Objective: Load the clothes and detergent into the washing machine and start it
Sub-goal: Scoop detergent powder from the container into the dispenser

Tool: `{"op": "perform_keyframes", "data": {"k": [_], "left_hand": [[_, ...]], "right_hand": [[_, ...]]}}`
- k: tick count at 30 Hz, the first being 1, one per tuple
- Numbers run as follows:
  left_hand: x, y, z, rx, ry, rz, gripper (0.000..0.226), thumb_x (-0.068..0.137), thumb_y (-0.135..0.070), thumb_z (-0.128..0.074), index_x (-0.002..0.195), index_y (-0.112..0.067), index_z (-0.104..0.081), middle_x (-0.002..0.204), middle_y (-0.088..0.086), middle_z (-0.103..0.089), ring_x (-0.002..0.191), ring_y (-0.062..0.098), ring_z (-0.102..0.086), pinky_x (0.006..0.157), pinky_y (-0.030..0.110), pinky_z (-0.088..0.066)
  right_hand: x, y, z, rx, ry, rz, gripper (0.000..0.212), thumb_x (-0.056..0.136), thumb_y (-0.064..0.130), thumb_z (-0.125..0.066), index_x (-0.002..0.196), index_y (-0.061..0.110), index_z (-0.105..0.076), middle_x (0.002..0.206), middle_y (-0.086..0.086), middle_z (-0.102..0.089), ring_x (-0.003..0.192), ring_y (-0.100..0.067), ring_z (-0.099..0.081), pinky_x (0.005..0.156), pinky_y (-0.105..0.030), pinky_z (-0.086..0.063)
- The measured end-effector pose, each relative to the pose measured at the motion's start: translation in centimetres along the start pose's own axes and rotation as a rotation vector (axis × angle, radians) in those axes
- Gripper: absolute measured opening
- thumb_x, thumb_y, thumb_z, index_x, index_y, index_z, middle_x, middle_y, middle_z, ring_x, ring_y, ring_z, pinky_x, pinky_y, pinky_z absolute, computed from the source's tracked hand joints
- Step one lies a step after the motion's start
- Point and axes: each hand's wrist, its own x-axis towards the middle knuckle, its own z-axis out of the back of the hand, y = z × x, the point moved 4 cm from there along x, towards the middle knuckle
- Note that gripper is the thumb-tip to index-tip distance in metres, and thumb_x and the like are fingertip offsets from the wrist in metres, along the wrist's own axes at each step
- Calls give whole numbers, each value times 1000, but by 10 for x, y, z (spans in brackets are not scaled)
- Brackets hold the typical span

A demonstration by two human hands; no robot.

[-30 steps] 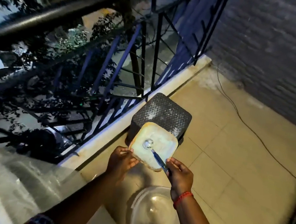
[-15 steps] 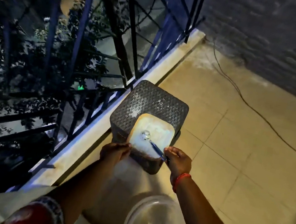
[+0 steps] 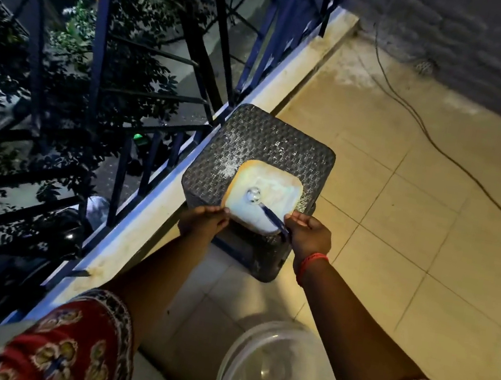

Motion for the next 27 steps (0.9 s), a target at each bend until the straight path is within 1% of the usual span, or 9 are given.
{"op": "perform_keyframes", "data": {"k": [3, 6, 9, 12, 15, 18, 20, 23, 27], "left_hand": [[8, 3, -5, -1, -19, -22, 18, 80, 14, -65, 70, 3, -55, 70, 12, -58, 89, 31, -59, 78, 35, -57], [15, 9, -8, 13, 6, -26, 5, 86, 13, -57, 87, 10, -61, 91, 21, -65, 98, 32, -59, 64, 21, -59], [18, 13, -14, 115, 135, 22, 43, 92, 7, -52, 135, 4, -47, 134, 18, -54, 122, 31, -53, 85, 30, -54], [10, 17, -9, 236, 217, 11, 60, 93, -3, -55, 146, -18, -32, 138, 6, -50, 119, 24, -51, 77, 34, -53], [-15, 9, 13, 660, 169, -162, 63, 92, -16, -59, 147, -25, -29, 140, 9, -49, 124, 29, -51, 96, 46, -49], [-61, -8, 44, 1000, 128, -393, 64, 95, -21, -53, 151, -23, -21, 130, 3, -52, 110, 17, -55, 89, 28, -45], [-93, -18, 66, 1133, 67, -540, 64, 97, -17, -50, 152, -16, -17, 145, 3, -41, 131, 16, -40, 105, 22, -30], [-132, -36, 105, 1155, -19, -606, 66, 97, -15, -48, 152, -14, -13, 161, 6, -16, 149, 22, -11, 119, 32, -11], [-192, -66, 147, 1266, -114, -649, 71, 93, 1, -34, 153, -15, -1, 162, 0, 3, 149, 22, 7, 122, 39, -11]], "right_hand": [[7, -5, -3, -82, -20, 24, 15, 66, 13, -83, 65, 24, -73, 80, 3, -75, 85, -18, -71, 92, -39, -54], [6, -3, -3, -199, -45, 60, 14, 74, 12, -76, 87, 16, -77, 91, -2, -75, 93, -19, -69, 96, -37, -52], [-6, 11, 3, -353, -95, 194, 20, 83, 14, -65, 99, 13, -76, 99, -7, -74, 96, -23, -67, 95, -33, -50], [-24, 26, 14, -439, -149, 358, 20, 91, 23, -59, 99, 12, -74, 89, -13, -73, 85, -27, -66, 76, -25, -48], [-49, 38, 19, -501, -124, 455, 29, 97, 29, -52, 101, 8, -72, 85, -17, -72, 79, -30, -64, 64, -24, -37], [-95, 60, 10, -584, 14, 580, 40, 101, 33, -39, 95, 7, -69, 87, -20, -71, 80, -34, -64, 64, -29, -38], [-134, 74, -5, -686, 175, 673, 41, 101, 29, -33, 104, 5, -66, 101, -21, -69, 92, -34, -63, 72, -29, -40], [-193, 88, -27, -908, 420, 835, 39, 98, 20, -44, 133, 3, -49, 133, -20, -53, 124, -33, -49, 108, -34, -33], [-278, 103, -53, -1121, 591, 1117, 50, 100, 24, -36, 146, 7, -31, 153, -15, -29, 144, -30, -20, 120, -43, -14]]}}
